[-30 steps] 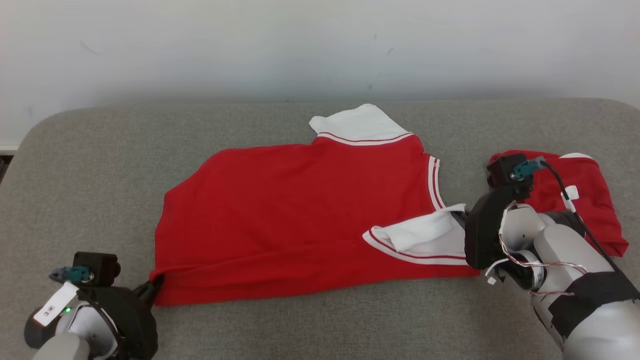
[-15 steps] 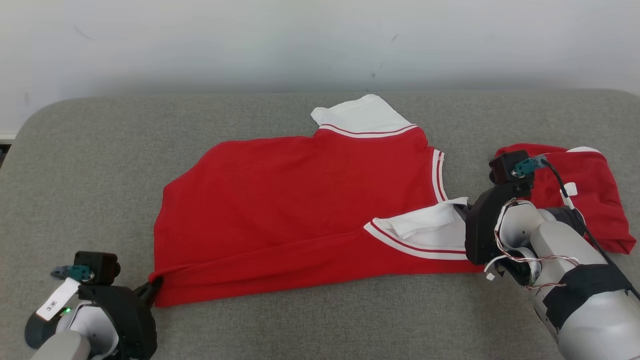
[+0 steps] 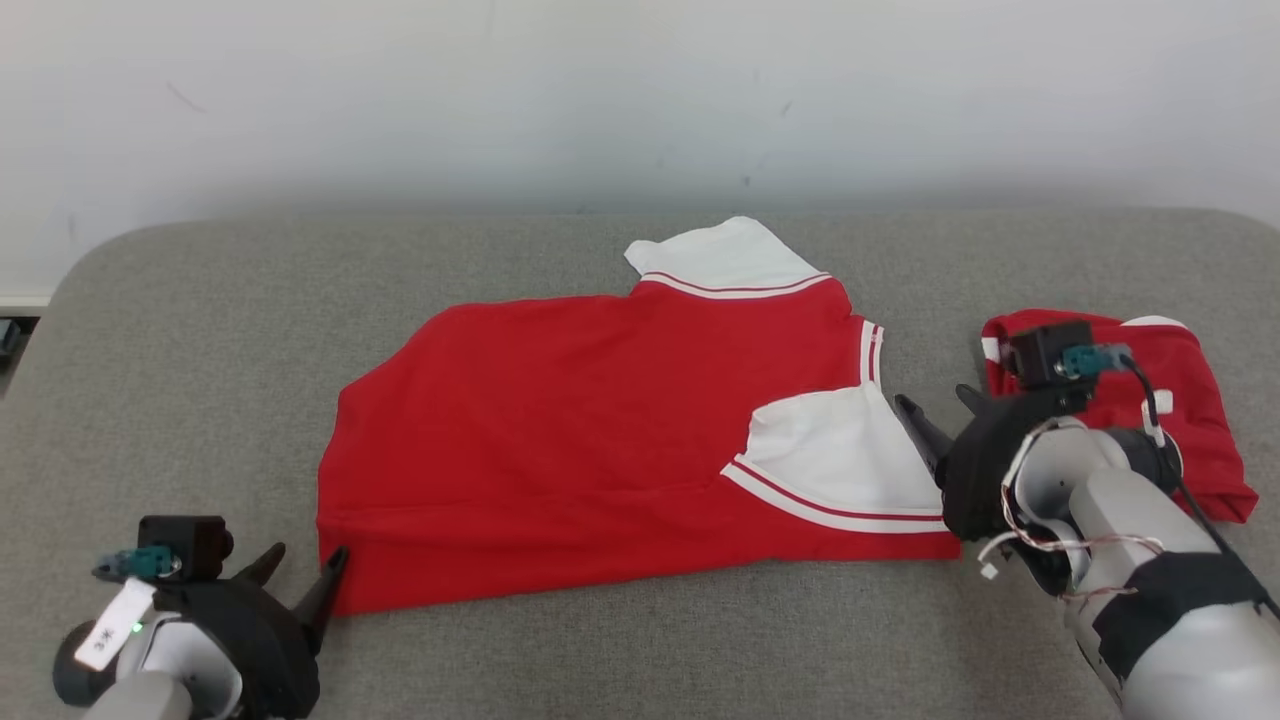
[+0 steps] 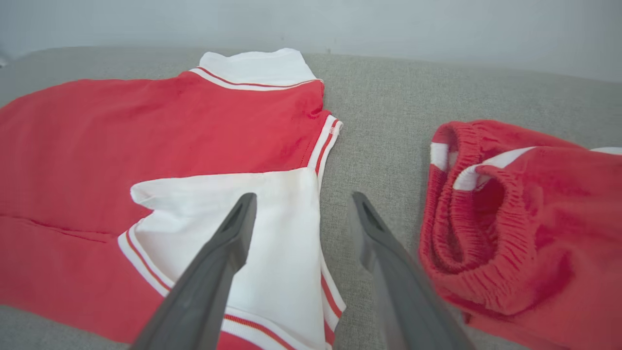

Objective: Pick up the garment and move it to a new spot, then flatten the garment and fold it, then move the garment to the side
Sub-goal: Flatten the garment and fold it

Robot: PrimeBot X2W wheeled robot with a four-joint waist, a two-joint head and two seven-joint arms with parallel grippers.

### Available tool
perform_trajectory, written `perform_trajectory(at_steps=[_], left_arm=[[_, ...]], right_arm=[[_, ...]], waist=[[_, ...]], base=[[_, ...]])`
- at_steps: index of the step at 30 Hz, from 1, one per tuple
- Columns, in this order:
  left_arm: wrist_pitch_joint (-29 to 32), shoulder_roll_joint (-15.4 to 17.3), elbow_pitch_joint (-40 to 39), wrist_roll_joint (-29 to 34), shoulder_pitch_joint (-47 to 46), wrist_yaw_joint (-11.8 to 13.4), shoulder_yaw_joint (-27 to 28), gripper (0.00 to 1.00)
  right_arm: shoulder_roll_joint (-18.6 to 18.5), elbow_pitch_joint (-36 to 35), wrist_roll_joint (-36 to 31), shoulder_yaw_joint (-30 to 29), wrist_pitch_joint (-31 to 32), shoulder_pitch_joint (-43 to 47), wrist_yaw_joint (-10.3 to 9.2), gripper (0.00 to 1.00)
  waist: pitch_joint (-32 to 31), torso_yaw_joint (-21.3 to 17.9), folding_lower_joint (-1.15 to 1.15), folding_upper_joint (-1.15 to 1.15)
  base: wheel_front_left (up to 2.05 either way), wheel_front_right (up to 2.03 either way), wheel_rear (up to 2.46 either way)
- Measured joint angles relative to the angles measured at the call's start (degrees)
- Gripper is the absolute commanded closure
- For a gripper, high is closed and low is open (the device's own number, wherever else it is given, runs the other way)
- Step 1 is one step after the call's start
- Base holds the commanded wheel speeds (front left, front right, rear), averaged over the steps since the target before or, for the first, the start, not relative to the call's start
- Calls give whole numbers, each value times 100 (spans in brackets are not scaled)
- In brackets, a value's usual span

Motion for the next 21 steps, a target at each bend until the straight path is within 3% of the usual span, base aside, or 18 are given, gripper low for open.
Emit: perform_trajectory(at_steps=[10, 21], left_arm=[[-492, -103, -136, 1, 615, 0, -5, 0], [-728, -123, -112, -1, 609, 0, 26, 0]], right_arm=[[-105, -305, -1, 30, -659, 959, 49, 0], [-201, -310, -245, 208, -775, 1267, -21, 0]], waist=[[-149, 53, 0, 0], [-24, -21, 0, 0]], base=[[0, 0, 0], [0, 0, 0]])
